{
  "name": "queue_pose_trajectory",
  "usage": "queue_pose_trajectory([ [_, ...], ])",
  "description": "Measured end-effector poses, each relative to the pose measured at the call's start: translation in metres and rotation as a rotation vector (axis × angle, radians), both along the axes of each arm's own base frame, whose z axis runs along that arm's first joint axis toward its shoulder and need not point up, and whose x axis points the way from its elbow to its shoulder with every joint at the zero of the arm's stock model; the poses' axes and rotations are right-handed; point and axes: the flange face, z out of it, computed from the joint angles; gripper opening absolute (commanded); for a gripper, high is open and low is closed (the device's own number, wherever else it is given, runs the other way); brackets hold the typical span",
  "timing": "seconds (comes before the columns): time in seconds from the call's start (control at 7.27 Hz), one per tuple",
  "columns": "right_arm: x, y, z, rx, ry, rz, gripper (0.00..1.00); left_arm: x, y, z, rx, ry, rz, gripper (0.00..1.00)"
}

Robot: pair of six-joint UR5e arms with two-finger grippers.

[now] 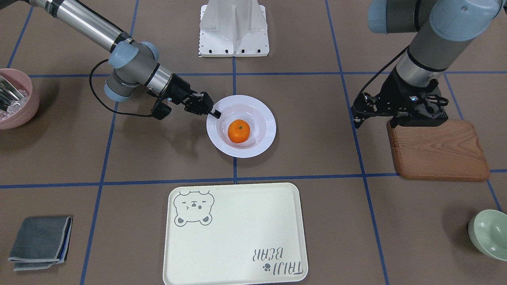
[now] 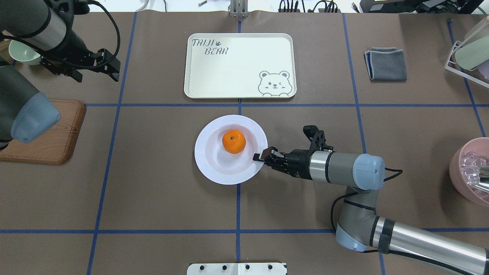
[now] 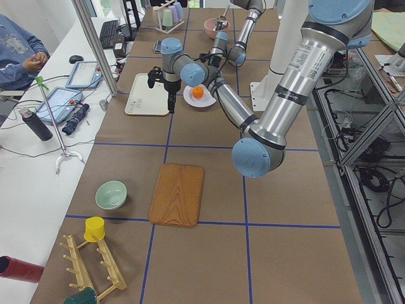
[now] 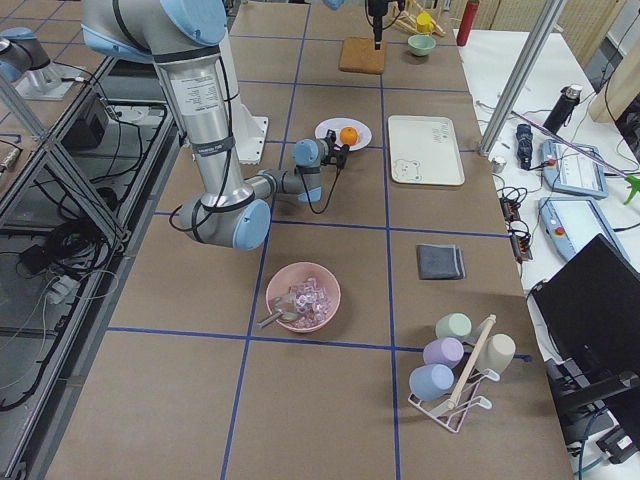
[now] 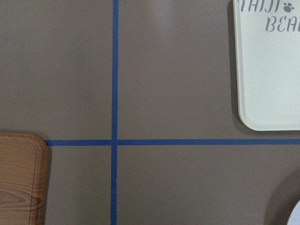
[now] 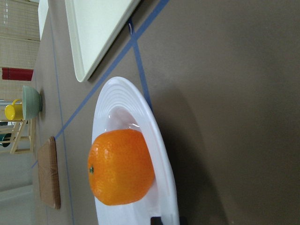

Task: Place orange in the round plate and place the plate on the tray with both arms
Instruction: 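Slide the plate with the right gripper onto the cream bear tray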

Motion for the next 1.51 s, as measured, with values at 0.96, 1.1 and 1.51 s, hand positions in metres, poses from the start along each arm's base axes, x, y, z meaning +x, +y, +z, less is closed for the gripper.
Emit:
queue_pose_trajectory([
  [0.96,0.035,-0.054,-0.011,-0.158,-0.205,0.25,0.0,-0.084,-0.021,0.069,0.077,-0.096,0.037,0.98],
  [1.1,0.03,-0.075,-0.018,-0.208,-0.194,0.309,0.0,-0.092,-0.023,0.075,0.085,-0.105,0.041,0.98],
  [1.51,-0.003,-0.129,-0.055,-0.399,-0.128,0.478,0.0,-0.099,-0.024,0.077,0.091,-0.109,0.04,0.98],
])
